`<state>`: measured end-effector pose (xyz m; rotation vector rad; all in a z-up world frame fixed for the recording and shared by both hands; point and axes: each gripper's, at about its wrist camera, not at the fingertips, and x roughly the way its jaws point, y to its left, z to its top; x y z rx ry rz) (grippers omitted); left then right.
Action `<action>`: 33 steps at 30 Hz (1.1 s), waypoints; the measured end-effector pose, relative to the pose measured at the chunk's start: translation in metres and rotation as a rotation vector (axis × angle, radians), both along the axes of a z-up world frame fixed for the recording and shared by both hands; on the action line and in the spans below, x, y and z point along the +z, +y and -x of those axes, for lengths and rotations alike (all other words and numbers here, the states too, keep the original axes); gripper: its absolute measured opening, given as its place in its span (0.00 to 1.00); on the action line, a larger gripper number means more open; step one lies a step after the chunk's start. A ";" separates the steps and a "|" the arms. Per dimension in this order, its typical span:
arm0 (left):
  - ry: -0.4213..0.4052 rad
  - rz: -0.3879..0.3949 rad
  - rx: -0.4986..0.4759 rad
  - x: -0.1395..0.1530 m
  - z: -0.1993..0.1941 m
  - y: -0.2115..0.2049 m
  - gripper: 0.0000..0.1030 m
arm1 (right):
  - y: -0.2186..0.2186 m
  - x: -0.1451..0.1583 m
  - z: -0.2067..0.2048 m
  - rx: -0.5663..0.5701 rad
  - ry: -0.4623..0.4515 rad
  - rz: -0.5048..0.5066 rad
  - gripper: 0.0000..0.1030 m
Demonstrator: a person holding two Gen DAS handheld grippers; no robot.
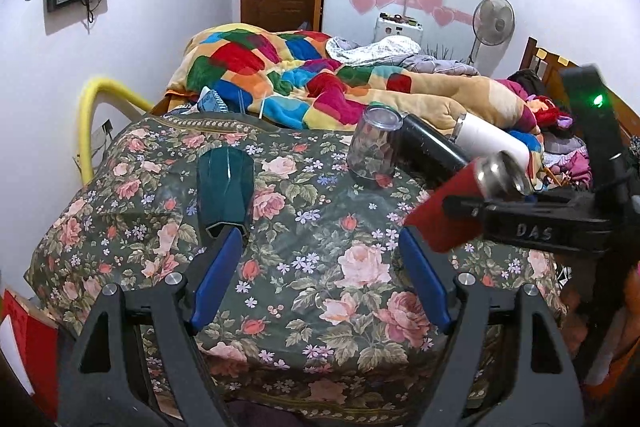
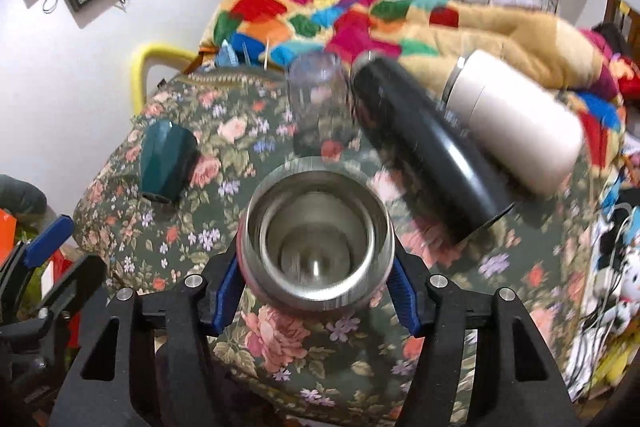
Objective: Flip cup upright
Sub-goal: 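Lower the red thermos upright onto the bedspread and open the right tool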
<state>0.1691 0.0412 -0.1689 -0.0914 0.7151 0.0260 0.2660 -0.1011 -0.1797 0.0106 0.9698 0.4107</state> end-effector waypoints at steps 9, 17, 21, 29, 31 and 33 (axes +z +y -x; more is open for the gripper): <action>-0.005 -0.003 -0.009 0.003 -0.002 -0.004 0.81 | 0.003 0.016 -0.003 0.015 -0.069 0.043 0.58; 0.016 0.021 -0.007 -0.002 -0.006 -0.001 0.82 | 0.018 -0.006 0.000 0.090 -0.017 0.116 0.58; 0.024 0.023 -0.002 -0.005 -0.007 0.002 0.82 | 0.028 -0.018 -0.002 0.121 0.009 0.133 0.58; 0.035 0.025 0.021 -0.009 -0.010 0.013 0.82 | 0.035 -0.020 -0.009 0.122 0.021 0.126 0.58; 0.037 0.034 0.027 -0.009 -0.010 0.016 0.82 | 0.035 -0.020 -0.011 0.127 0.048 0.105 0.59; 0.040 0.039 0.031 -0.010 -0.011 0.017 0.82 | 0.035 -0.020 -0.012 0.129 0.080 0.083 0.64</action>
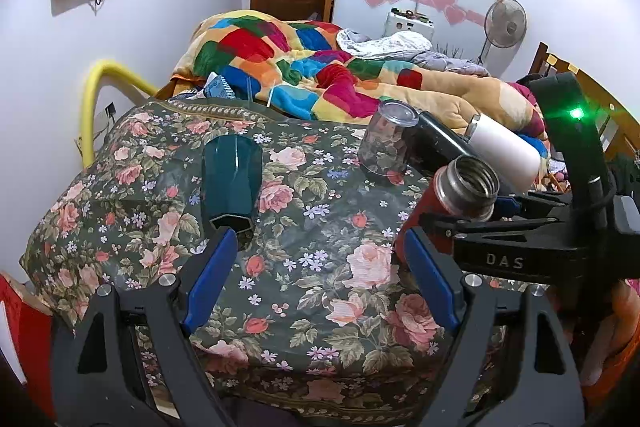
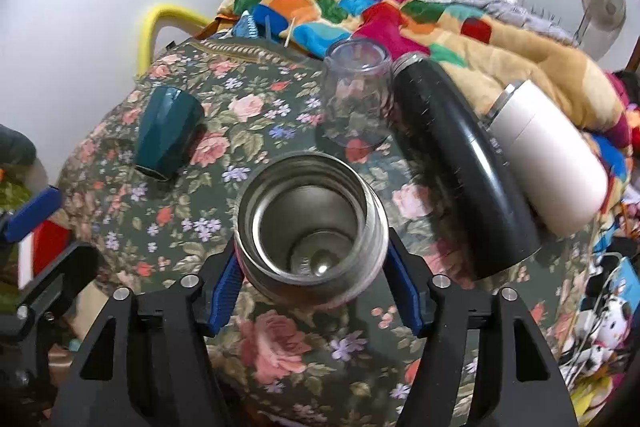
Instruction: Flip cup upright
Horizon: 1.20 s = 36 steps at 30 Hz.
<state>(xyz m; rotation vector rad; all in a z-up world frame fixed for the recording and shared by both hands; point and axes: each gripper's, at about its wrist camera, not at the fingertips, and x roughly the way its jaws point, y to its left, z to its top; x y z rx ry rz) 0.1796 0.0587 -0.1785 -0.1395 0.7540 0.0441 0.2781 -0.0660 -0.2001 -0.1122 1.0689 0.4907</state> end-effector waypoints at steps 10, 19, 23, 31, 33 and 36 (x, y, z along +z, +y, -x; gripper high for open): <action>-0.051 -0.002 -0.007 0.025 0.013 -0.005 0.82 | -0.026 0.037 0.031 -0.006 -0.050 -0.097 0.64; -0.231 0.013 -0.043 0.095 0.054 -0.023 0.82 | -0.080 0.139 0.103 -0.085 -0.369 -0.235 0.65; -0.339 0.021 -0.064 0.131 0.082 -0.031 0.83 | -0.098 0.181 0.147 -0.120 -0.541 -0.278 0.65; -0.537 0.009 -0.078 0.184 0.145 -0.045 0.89 | -0.106 0.215 0.213 -0.151 -0.748 -0.310 0.65; -0.576 0.005 -0.079 0.191 0.160 -0.048 0.91 | -0.106 0.217 0.222 -0.155 -0.772 -0.311 0.67; -0.618 -0.011 -0.072 0.197 0.177 -0.052 0.92 | -0.105 0.218 0.233 -0.169 -0.813 -0.292 0.73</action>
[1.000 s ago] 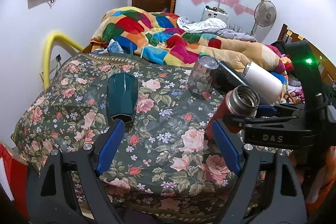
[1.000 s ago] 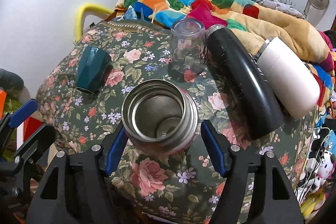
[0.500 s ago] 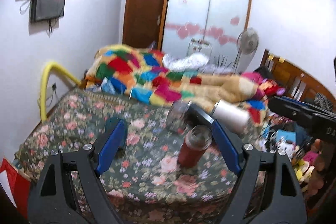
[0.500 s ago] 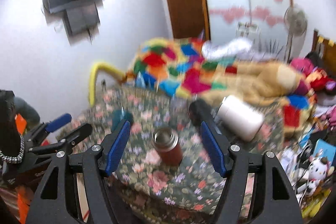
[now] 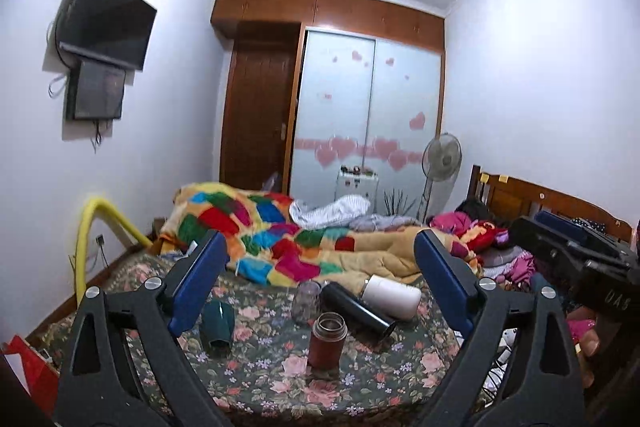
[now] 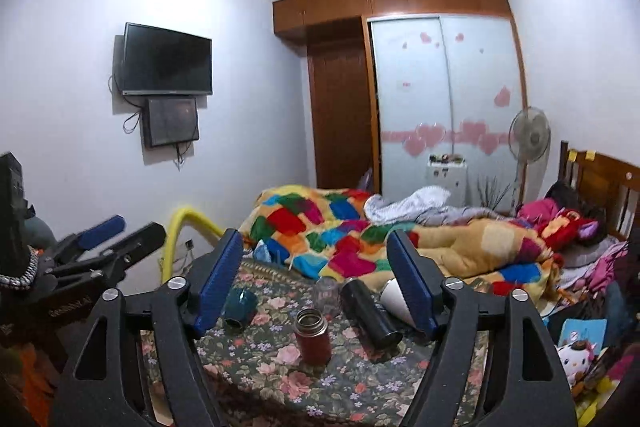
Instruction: Flip cup upright
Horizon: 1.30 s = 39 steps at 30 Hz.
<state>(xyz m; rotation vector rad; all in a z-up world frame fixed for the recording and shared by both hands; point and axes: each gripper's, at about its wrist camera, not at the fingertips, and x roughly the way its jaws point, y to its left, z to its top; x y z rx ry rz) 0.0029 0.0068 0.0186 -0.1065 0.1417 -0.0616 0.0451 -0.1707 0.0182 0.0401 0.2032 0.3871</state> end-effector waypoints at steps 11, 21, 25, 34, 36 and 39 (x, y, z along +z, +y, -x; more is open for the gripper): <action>-0.032 -0.043 0.033 -0.001 0.028 -0.012 1.00 | -0.008 -0.005 0.018 -0.065 -0.015 0.014 1.00; -0.010 -0.049 0.032 -0.008 0.031 -0.015 1.00 | -0.010 -0.012 0.026 -0.066 -0.004 0.030 1.00; -0.002 -0.049 0.031 -0.010 0.029 -0.015 1.00 | -0.011 -0.013 0.027 -0.066 0.000 0.033 1.00; 0.005 -0.052 0.031 -0.013 0.028 -0.015 1.00 | -0.012 -0.014 0.027 -0.066 0.010 0.033 1.00; 0.009 -0.053 0.031 -0.014 0.026 -0.016 1.00 | -0.012 -0.015 0.027 -0.065 0.014 0.032 1.00; 0.012 -0.053 0.030 -0.015 0.025 -0.016 1.00 | -0.012 -0.015 0.027 -0.067 0.013 0.033 1.00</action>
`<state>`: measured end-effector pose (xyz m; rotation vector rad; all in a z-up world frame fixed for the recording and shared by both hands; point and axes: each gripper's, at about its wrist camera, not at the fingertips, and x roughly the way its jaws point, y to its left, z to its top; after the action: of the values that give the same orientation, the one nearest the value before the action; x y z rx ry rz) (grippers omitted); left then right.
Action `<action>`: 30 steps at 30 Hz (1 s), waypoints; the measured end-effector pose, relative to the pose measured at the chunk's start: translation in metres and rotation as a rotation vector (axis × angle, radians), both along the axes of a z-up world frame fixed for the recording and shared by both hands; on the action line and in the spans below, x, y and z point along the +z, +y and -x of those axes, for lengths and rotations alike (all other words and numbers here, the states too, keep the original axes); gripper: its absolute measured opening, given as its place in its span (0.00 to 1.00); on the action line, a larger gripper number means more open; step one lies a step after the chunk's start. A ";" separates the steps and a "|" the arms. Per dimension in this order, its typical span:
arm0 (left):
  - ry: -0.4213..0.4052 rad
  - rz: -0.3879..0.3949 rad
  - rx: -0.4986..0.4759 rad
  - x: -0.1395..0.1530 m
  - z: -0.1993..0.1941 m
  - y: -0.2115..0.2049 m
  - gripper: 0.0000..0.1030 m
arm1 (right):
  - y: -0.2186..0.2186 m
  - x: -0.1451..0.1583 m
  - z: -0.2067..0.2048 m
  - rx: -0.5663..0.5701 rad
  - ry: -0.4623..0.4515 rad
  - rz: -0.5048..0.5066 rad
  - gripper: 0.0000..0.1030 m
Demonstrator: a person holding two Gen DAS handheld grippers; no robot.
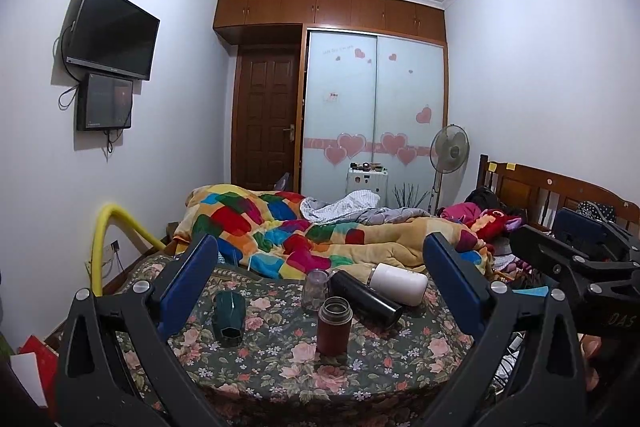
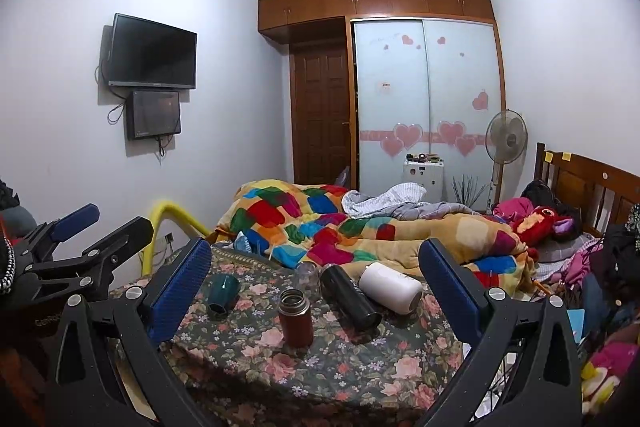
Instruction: Flip cup upright
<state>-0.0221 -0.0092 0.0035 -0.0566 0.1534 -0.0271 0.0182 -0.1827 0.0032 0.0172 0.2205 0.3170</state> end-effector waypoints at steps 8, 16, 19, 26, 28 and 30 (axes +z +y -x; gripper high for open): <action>0.003 0.001 0.000 -0.001 -0.002 0.000 1.00 | 0.000 0.000 0.000 0.002 0.001 -0.002 1.00; 0.008 0.003 0.000 -0.004 -0.004 -0.002 1.00 | 0.000 0.000 -0.001 0.003 0.003 -0.002 1.00; 0.008 0.003 -0.001 -0.005 -0.005 -0.004 1.00 | 0.000 -0.001 -0.001 0.003 0.002 -0.002 1.00; 0.006 0.005 -0.010 -0.006 -0.005 -0.005 1.00 | 0.001 -0.002 -0.001 0.001 0.004 -0.002 1.00; 0.007 0.007 -0.012 -0.005 -0.005 -0.005 1.00 | 0.001 -0.002 -0.001 0.001 0.004 -0.002 1.00; 0.008 0.007 -0.011 -0.005 -0.005 -0.005 1.00 | 0.001 -0.001 -0.002 0.000 0.003 -0.002 1.00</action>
<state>-0.0169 -0.0145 -0.0020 -0.0631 0.1616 -0.0387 0.0197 -0.1817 0.0018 0.0196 0.2229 0.3169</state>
